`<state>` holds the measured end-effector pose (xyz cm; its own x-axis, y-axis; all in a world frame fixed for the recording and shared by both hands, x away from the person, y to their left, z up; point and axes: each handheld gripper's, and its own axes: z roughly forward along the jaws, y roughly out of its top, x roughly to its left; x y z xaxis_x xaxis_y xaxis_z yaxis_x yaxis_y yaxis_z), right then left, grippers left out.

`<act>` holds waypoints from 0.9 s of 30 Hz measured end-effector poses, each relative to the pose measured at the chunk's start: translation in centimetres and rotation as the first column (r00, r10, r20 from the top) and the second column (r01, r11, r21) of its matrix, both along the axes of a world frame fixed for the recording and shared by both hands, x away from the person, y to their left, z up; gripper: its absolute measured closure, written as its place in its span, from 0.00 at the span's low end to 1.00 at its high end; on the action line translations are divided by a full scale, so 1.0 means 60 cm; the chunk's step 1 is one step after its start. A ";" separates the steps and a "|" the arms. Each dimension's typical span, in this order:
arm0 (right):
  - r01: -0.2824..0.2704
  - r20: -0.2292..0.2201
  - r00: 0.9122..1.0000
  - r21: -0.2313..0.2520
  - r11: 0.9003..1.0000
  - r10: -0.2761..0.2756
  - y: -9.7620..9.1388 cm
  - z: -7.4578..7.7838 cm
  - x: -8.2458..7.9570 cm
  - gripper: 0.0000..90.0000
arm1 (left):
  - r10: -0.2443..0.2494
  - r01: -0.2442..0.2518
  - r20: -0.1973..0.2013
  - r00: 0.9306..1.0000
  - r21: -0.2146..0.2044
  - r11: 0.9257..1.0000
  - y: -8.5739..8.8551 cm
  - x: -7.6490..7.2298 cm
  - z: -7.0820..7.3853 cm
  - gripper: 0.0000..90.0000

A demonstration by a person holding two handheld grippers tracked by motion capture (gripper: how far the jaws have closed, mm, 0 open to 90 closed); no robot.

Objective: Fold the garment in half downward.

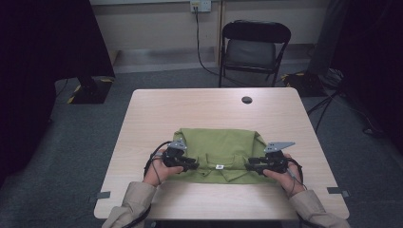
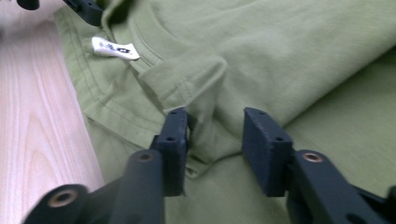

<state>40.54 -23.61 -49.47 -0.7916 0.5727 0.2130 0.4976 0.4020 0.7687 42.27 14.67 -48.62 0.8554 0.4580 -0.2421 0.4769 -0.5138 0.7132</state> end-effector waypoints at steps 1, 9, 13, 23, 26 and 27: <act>0.003 0.000 1.000 -0.003 1.000 -0.003 -0.001 0.000 0.000 0.64 | 0.003 -0.003 -0.001 1.000 -0.003 1.000 0.001 -0.001 0.000 0.79; 0.004 -0.007 1.000 -0.034 0.999 -0.004 -0.013 -0.001 -0.003 0.36 | -0.061 0.057 0.076 0.995 0.050 0.997 0.009 -0.012 0.006 0.45; 0.022 0.007 1.000 -0.062 0.998 -0.022 -0.018 -0.001 -0.006 0.23 | -0.074 0.062 0.130 0.989 0.091 0.994 0.014 -0.022 0.005 0.25; 0.042 0.052 0.998 -0.120 0.992 -0.036 -0.030 -0.004 -0.019 0.01 | -0.056 0.027 0.181 0.982 0.159 0.987 0.025 -0.037 -0.002 0.07; 0.030 0.067 0.998 -0.151 0.988 -0.020 -0.033 -0.007 -0.025 0.01 | -0.047 0.021 0.171 0.984 0.150 0.988 0.026 -0.041 -0.007 0.05; 0.026 0.076 0.997 -0.165 0.986 -0.013 -0.035 -0.007 -0.028 0.01 | -0.051 0.025 0.170 0.984 0.152 0.988 0.026 -0.042 -0.009 0.05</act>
<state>38.86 -25.69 -49.87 -0.7901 0.6105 0.0549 0.4508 0.5179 0.7270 39.75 16.25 -49.14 0.8956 0.4444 -0.0207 0.3314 -0.6353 0.6976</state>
